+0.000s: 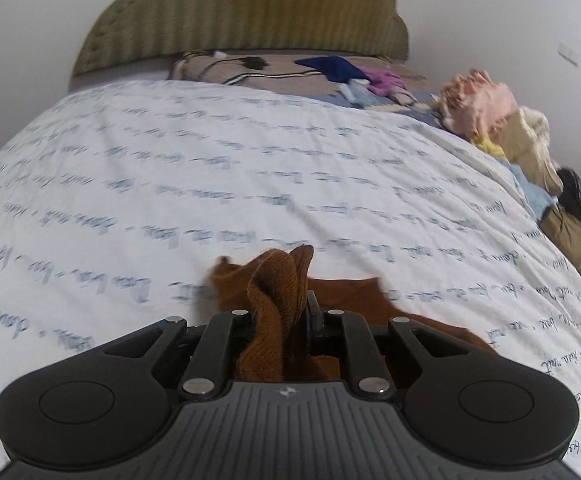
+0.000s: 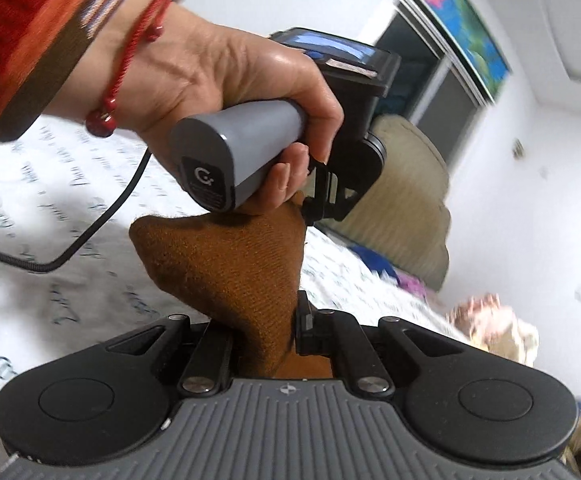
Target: Fold small clothes
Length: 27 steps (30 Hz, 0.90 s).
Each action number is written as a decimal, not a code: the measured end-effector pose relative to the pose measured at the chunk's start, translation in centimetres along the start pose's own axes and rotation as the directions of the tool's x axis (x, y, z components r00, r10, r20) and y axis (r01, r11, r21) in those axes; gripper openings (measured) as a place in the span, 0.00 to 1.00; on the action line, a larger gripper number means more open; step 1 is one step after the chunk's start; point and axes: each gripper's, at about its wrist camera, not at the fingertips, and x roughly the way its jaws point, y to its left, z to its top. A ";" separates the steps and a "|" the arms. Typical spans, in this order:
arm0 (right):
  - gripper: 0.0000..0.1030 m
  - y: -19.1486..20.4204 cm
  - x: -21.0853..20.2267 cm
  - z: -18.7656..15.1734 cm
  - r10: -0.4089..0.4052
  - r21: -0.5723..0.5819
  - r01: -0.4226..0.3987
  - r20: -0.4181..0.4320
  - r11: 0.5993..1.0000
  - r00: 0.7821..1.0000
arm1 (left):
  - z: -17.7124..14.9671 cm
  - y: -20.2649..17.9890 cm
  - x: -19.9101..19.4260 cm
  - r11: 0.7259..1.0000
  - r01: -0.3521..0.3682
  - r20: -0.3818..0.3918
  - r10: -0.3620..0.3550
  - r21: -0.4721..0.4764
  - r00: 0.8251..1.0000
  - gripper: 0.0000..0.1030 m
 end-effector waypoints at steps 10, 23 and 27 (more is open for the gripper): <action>0.10 -7.2 0.4 -4.5 -0.015 0.281 0.050 -0.124 0.958 0.992 | -1.6 -10.7 3.9 0.986 0.021 -0.077 -0.008 0.166 0.997 0.14; 0.12 -12.8 1.5 -10.1 0.180 0.686 0.000 -0.191 0.728 0.965 | -3.0 -16.1 6.0 0.957 0.153 -0.114 -0.128 0.247 0.985 0.44; 0.17 -14.1 2.0 -11.7 0.248 0.792 -0.016 -0.171 0.610 0.953 | -2.3 -15.6 3.7 0.966 0.129 0.001 -0.132 0.223 0.991 0.80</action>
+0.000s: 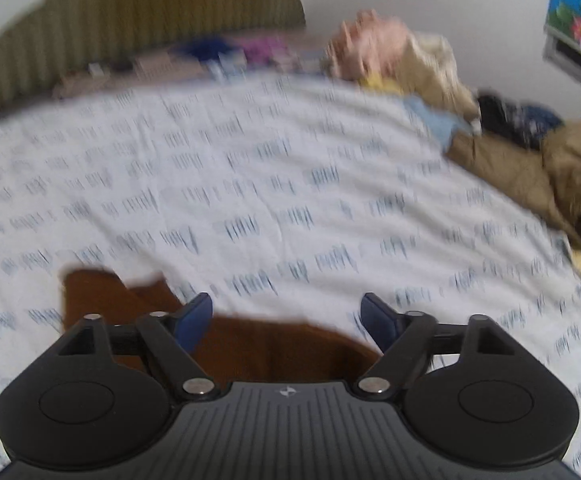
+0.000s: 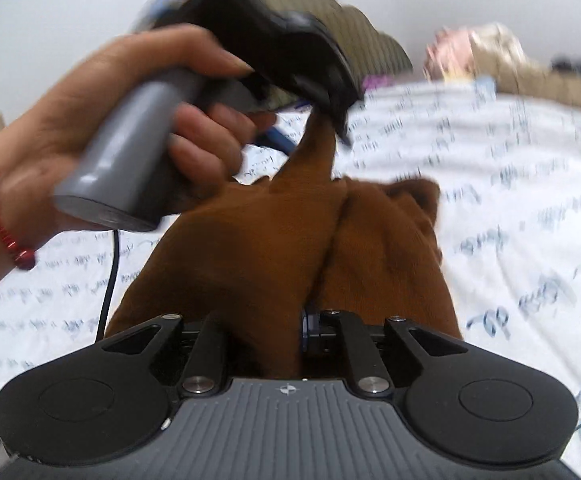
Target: Fold small clothes
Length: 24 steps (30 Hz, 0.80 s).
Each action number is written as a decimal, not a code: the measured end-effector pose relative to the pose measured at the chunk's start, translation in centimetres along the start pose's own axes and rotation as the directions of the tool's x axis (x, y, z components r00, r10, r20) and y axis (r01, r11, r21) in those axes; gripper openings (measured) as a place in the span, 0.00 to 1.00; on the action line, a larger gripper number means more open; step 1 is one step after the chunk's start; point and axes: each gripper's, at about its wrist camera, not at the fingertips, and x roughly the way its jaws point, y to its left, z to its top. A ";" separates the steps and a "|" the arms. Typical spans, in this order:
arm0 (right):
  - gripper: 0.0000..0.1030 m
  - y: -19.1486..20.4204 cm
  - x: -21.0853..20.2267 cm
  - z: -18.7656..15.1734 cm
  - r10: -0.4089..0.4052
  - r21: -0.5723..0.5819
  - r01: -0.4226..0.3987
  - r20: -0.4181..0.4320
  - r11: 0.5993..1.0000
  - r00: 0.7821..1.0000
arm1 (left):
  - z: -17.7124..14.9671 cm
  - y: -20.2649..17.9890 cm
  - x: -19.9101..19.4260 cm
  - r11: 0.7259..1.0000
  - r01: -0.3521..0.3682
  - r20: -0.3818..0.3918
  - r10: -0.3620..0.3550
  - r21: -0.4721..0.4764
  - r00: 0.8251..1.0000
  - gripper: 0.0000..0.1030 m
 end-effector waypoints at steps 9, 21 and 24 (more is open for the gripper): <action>0.34 -4.9 -0.4 1.0 0.178 0.247 -0.171 -0.009 0.954 0.984 | -6.8 3.5 -8.0 0.973 -0.157 0.139 0.135 0.167 0.981 0.83; 0.21 -7.6 2.9 3.6 0.313 0.416 -0.257 -0.071 0.872 0.947 | -17.7 7.1 -11.6 0.982 -0.157 0.130 0.143 0.108 0.981 0.84; 0.21 -6.5 2.2 3.9 0.299 0.309 -0.248 -0.129 0.918 0.945 | -18.2 7.2 -12.1 0.982 -0.133 0.124 0.116 0.134 0.985 0.84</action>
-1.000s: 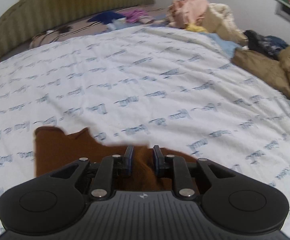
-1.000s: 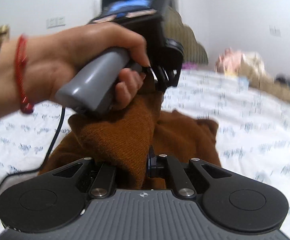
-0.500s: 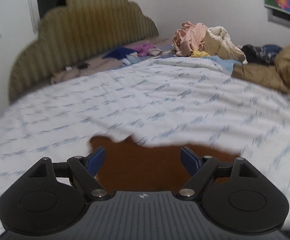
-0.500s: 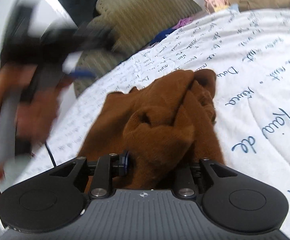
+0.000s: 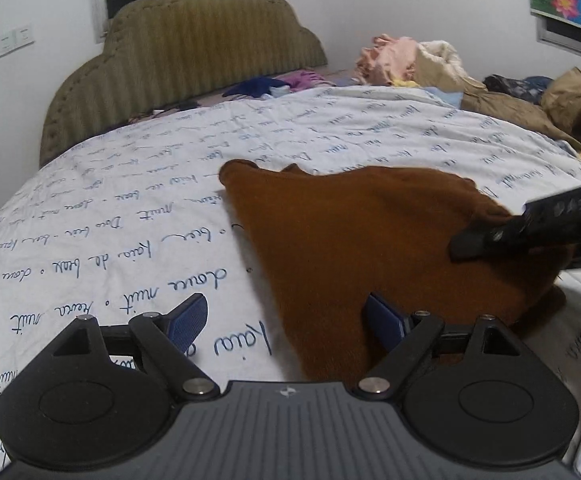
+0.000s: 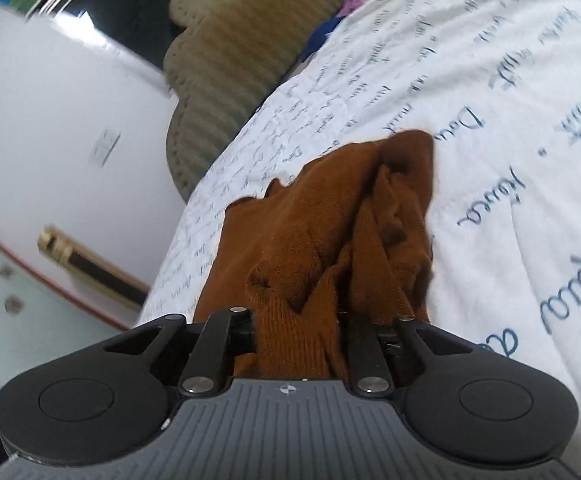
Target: Fold small clothes
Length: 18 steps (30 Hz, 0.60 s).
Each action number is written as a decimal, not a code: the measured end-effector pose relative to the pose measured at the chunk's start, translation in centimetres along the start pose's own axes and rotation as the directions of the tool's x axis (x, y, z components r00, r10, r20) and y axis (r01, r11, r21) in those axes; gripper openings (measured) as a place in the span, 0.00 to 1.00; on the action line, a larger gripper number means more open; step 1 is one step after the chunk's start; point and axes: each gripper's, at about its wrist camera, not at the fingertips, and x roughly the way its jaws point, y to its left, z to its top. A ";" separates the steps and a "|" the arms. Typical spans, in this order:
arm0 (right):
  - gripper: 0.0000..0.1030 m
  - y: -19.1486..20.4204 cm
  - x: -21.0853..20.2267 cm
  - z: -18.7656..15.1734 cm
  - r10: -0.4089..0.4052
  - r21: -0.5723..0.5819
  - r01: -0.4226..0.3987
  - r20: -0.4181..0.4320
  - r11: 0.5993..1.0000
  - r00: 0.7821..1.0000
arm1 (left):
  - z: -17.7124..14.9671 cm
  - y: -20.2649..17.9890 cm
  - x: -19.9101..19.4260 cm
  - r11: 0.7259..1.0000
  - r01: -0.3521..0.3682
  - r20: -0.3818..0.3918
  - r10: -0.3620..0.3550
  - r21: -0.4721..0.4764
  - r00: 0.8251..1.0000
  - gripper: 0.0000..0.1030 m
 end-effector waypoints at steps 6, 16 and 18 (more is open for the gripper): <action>0.35 -0.5 1.0 2.5 0.046 -0.009 -0.047 -0.087 0.999 0.995 | -1.3 -0.8 -0.2 0.997 -0.014 0.011 0.014 0.078 1.000 0.86; 0.27 -0.5 -1.1 -1.2 -0.019 -0.077 0.015 -0.046 0.997 0.999 | -1.4 -0.3 -0.2 0.999 -0.031 -0.005 0.031 0.029 0.999 0.89; 0.28 -1.4 -1.3 -0.8 0.020 -0.021 -0.021 -0.050 1.000 0.999 | -1.3 -0.4 -0.4 0.999 -0.043 0.000 0.043 0.028 0.999 0.89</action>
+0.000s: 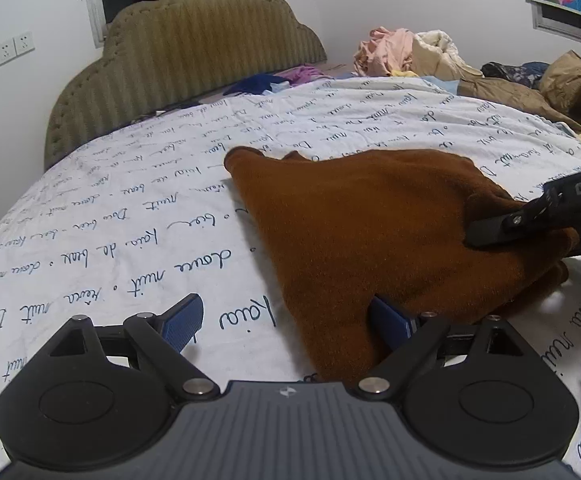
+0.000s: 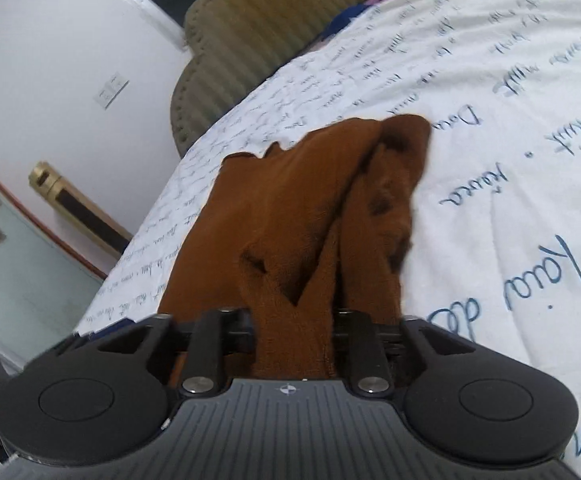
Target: Fold small clothes
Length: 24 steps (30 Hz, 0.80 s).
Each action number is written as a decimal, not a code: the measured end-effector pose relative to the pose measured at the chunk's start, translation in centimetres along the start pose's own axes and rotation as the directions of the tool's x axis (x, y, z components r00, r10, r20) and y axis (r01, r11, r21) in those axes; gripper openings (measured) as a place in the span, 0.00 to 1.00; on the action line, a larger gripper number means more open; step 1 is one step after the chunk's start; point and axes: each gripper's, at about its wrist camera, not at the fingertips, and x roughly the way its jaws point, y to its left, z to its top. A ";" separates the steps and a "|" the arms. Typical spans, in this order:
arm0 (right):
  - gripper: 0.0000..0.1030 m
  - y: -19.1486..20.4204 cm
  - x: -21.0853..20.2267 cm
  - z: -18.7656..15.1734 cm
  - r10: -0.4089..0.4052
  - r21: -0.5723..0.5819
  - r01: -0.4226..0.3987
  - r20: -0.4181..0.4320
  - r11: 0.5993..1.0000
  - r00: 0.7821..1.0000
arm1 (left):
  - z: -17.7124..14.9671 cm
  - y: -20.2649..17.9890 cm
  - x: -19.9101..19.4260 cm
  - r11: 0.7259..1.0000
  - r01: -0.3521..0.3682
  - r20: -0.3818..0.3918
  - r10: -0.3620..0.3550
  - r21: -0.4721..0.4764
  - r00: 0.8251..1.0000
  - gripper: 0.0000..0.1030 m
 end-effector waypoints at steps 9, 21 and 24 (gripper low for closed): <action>0.23 -1.1 -1.5 -1.3 0.011 0.026 -0.012 0.035 1.000 0.999 | -0.4 -0.1 0.0 1.000 -0.004 -0.013 0.004 -0.022 1.000 0.89; 0.15 0.0 -1.0 -1.7 -0.043 -0.041 0.044 0.041 0.998 0.998 | -0.6 0.0 0.0 0.999 -0.005 -0.021 0.004 -0.038 1.000 0.89; 0.23 0.3 -1.4 -1.7 -0.049 -0.065 0.051 0.032 0.997 0.998 | -0.6 0.3 -0.3 0.999 -0.003 -0.008 0.002 -0.040 1.000 0.89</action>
